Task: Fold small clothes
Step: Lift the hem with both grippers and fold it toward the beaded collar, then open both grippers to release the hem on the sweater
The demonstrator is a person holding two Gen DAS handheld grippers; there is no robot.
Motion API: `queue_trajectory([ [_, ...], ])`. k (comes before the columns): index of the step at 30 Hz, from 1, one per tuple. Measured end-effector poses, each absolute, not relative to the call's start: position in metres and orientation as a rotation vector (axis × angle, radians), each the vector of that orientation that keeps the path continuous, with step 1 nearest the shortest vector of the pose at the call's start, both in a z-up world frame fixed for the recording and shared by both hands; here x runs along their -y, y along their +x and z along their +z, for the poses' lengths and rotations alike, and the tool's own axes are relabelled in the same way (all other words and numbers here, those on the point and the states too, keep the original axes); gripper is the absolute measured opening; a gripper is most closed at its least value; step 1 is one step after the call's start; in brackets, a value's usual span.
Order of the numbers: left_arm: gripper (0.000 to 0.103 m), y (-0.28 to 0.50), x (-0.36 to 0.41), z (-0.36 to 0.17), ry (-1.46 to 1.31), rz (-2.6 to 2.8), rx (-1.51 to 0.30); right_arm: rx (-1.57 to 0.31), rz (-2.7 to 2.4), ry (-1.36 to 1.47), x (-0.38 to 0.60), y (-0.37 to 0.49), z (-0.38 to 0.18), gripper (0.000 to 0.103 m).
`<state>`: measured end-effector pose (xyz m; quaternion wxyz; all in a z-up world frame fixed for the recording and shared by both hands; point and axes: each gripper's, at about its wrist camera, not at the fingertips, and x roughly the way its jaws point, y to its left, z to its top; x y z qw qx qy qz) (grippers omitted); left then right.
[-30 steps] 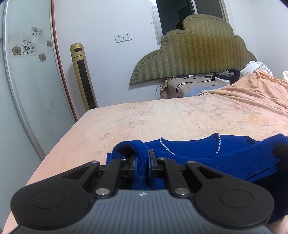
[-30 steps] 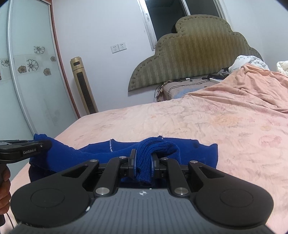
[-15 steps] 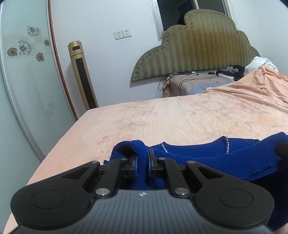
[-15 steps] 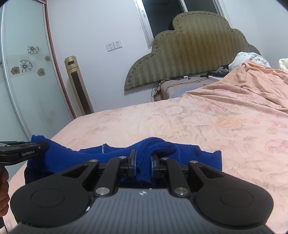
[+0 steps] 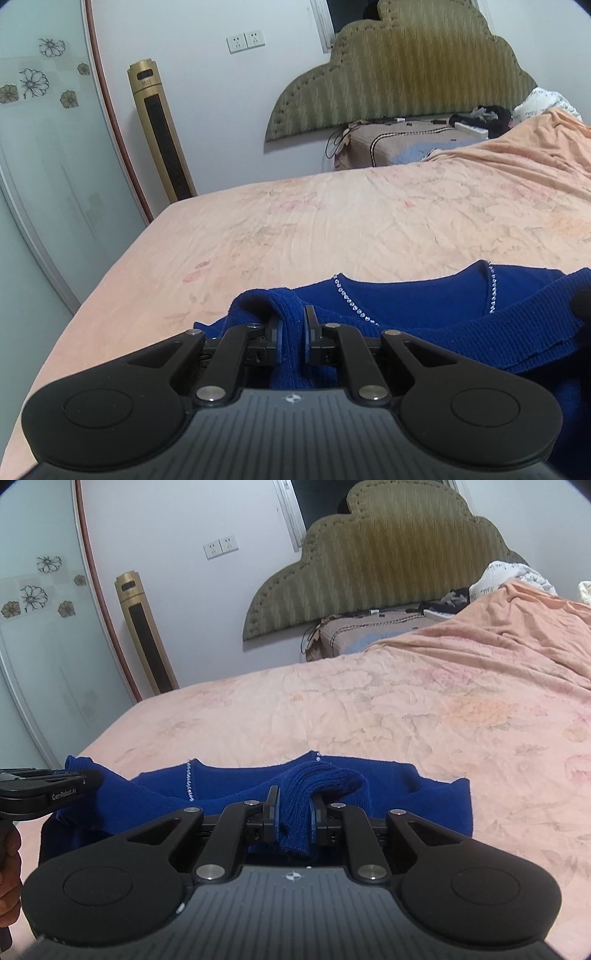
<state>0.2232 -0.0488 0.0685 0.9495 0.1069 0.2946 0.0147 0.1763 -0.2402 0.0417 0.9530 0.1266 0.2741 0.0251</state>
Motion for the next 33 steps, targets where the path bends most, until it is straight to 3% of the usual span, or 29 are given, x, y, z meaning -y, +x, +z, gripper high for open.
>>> queue_trajectory([
  [21, 0.011, 0.272, 0.046, 0.034, 0.211, 0.013, -0.739, -0.667, 0.044, 0.315, 0.255, 0.221, 0.014, 0.02],
  [25, 0.012, 0.28, 0.039, 0.029, 0.17, -0.001, -0.793, -0.692, 0.054, 0.351, 0.261, 0.226, 0.01, 0.027],
  [26, 0.013, 0.283, 0.036, 0.029, 0.153, -0.003, -0.806, -0.697, 0.057, 0.363, 0.263, 0.228, 0.009, 0.033],
  [29, 0.019, 0.288, 0.027, 0.031, 0.092, -0.011, -0.836, -0.703, 0.07, 0.406, 0.27, 0.232, 0.006, 0.039],
  [31, 0.028, 0.292, 0.018, 0.034, 0.038, -0.02, -0.85, -0.706, 0.077, 0.456, 0.279, 0.235, 0.004, 0.041],
  [33, 0.05, 0.296, 0.01, 0.038, -0.02, -0.024, -0.858, -0.706, 0.078, 0.508, 0.287, 0.238, 0.002, 0.047],
])
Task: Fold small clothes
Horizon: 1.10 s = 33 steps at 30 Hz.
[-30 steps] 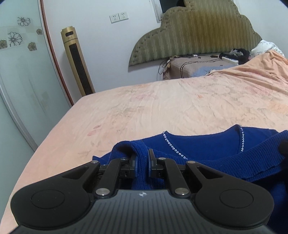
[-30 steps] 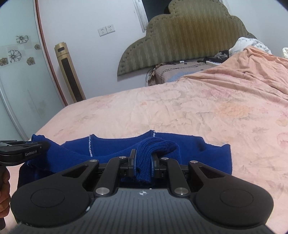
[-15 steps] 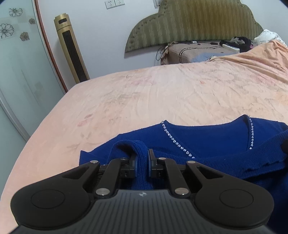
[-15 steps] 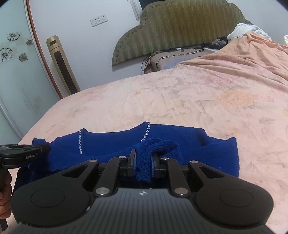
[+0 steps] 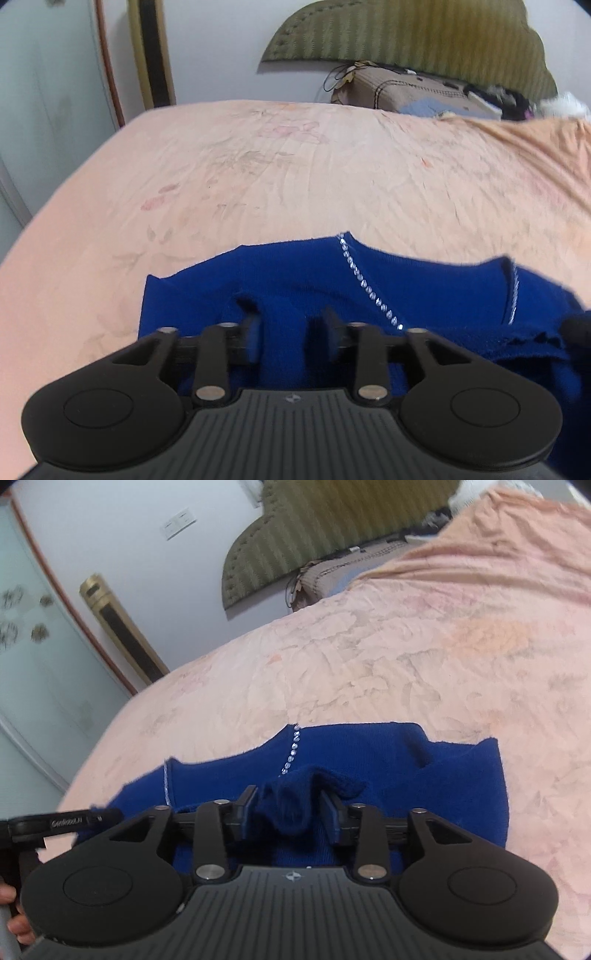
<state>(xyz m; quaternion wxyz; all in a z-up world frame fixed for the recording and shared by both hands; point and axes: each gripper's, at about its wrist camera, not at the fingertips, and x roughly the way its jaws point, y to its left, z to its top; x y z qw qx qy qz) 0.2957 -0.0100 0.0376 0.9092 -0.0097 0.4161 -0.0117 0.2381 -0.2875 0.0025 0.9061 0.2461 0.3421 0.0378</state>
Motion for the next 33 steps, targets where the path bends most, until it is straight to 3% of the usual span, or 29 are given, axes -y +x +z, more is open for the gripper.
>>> queue_trajectory([
  [2, 0.064, 0.298, 0.002, 0.04, -0.061, -0.01, -0.848, -0.703, 0.069, 0.544, 0.295, 0.24, 0.001, 0.05],
  [3, 0.065, 0.298, 0.0, 0.042, -0.071, 0.007, -0.835, -0.7, 0.063, 0.555, 0.297, 0.241, 0.0, 0.052],
  [9, 0.065, 0.301, -0.011, 0.044, -0.081, 0.068, -0.827, -0.675, 0.001, 0.581, 0.315, 0.244, -0.003, 0.062],
  [21, 0.065, 0.295, -0.046, 0.056, -0.107, 0.151, -0.784, -0.562, -0.118, 0.526, 0.342, 0.232, 0.014, 0.064],
  [33, 0.065, 0.28, -0.049, 0.057, 0.007, 0.136, -0.777, -0.78, -0.014, 0.489, 0.321, 0.26, -0.014, 0.063],
])
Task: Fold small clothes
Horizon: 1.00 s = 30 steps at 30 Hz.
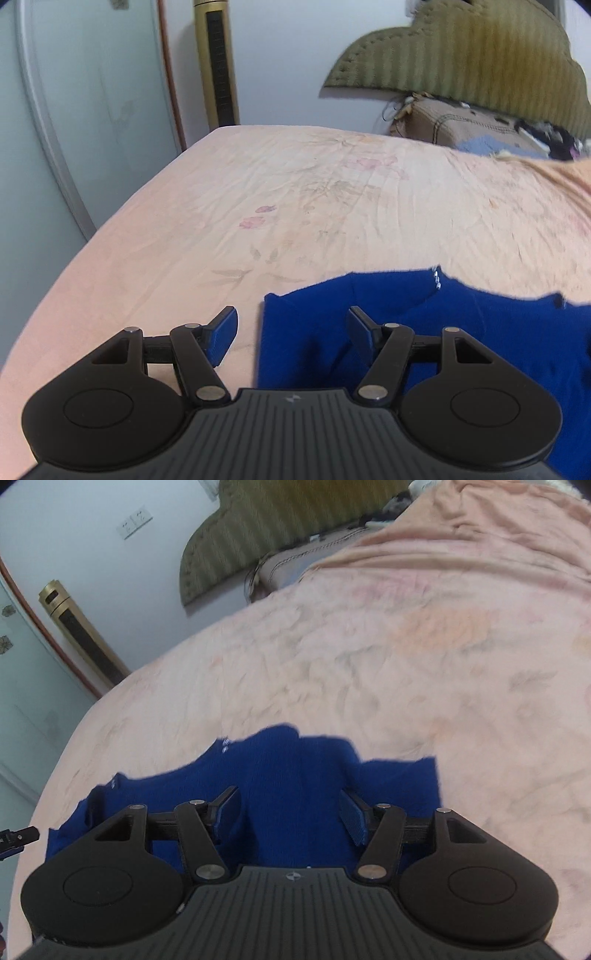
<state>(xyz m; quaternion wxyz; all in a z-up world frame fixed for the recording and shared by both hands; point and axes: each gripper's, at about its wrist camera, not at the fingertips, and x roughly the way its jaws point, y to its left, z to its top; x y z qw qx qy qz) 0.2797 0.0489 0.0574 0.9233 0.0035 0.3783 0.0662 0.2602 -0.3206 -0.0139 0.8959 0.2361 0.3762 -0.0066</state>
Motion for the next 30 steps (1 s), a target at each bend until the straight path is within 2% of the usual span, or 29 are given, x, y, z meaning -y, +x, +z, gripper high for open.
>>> queue_trajectory([
  [2, 0.065, 0.277, -0.045, 0.056, 0.049, 0.115, -0.77, -0.754, -0.096, 0.339, 0.308, 0.257, -0.008, 0.062],
  [5, 0.065, 0.272, -0.036, 0.055, 0.106, 0.059, -0.761, -0.683, -0.314, 0.037, 0.282, 0.253, 0.001, 0.072],
  [6, 0.065, 0.27, -0.032, 0.055, 0.125, 0.028, -0.753, -0.661, -0.326, 0.007, 0.278, 0.249, 0.004, 0.072],
  [10, 0.065, 0.262, -0.008, 0.05, 0.229, -0.068, -0.721, -0.582, -0.023, 0.187, 0.273, 0.229, 0.023, 0.075],
  [13, 0.065, 0.256, 0.009, 0.046, 0.256, -0.187, -0.719, -0.705, 0.194, 0.282, 0.265, 0.242, 0.015, 0.077],
  [16, 0.065, 0.257, 0.023, 0.038, 0.22, -0.347, -0.771, -0.793, 0.12, 0.251, 0.261, 0.256, -0.004, 0.077],
  [19, 0.065, 0.267, 0.036, 0.027, 0.223, -0.372, -0.786, -0.755, -0.054, 0.215, 0.27, 0.254, -0.006, 0.074],
  [21, 0.066, 0.28, 0.039, 0.02, 0.231, -0.311, -0.784, -0.701, -0.188, 0.153, 0.27, 0.247, 0.001, 0.084],
  [23, 0.067, 0.294, 0.035, 0.016, 0.249, -0.195, -0.785, -0.648, -0.264, 0.063, 0.266, 0.241, 0.008, 0.088],
  [27, 0.065, 0.319, 0.006, 0.02, 0.253, 0.139, -0.773, -0.608, -0.14, 0.124, 0.273, 0.226, 0.021, 0.092],
  [30, 0.065, 0.314, -0.017, 0.026, 0.165, 0.152, -0.775, -0.659, 0.005, 0.151, 0.263, 0.226, 0.016, 0.094],
])
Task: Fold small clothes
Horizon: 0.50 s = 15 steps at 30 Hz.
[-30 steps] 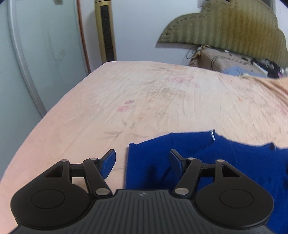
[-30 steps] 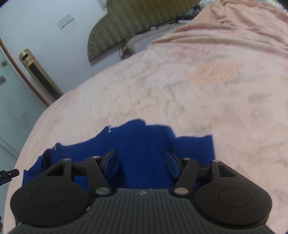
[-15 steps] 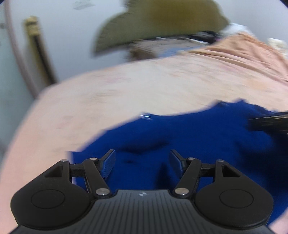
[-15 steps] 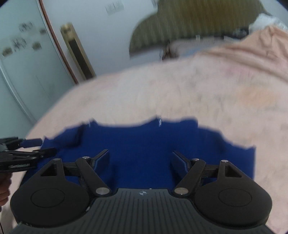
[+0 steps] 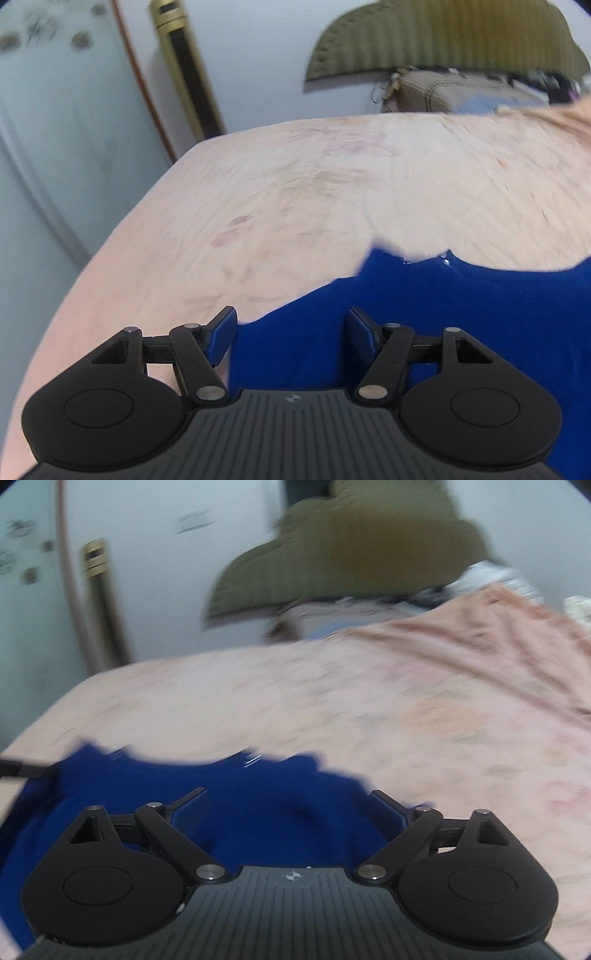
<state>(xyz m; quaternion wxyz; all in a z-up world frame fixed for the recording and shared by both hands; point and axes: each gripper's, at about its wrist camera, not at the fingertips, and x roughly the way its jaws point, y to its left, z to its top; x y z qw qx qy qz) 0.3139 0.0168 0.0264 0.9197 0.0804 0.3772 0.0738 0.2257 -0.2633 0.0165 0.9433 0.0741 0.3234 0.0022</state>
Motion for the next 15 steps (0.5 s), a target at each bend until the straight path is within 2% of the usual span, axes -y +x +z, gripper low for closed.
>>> queue_trajectory([
  [5, 0.066, 0.283, -0.026, 0.031, 0.193, 0.127, -0.761, -0.751, -0.099, 0.094, 0.254, 0.235, -0.005, 0.092],
  [8, 0.072, 0.262, -0.042, 0.036, 0.161, 0.059, -0.762, -0.691, -0.195, 0.089, 0.259, 0.224, 0.004, 0.092],
  [15, 0.073, 0.211, -0.089, 0.039, -0.016, -0.102, -0.804, -0.619, 0.075, 0.059, 0.217, 0.184, 0.023, 0.094],
])
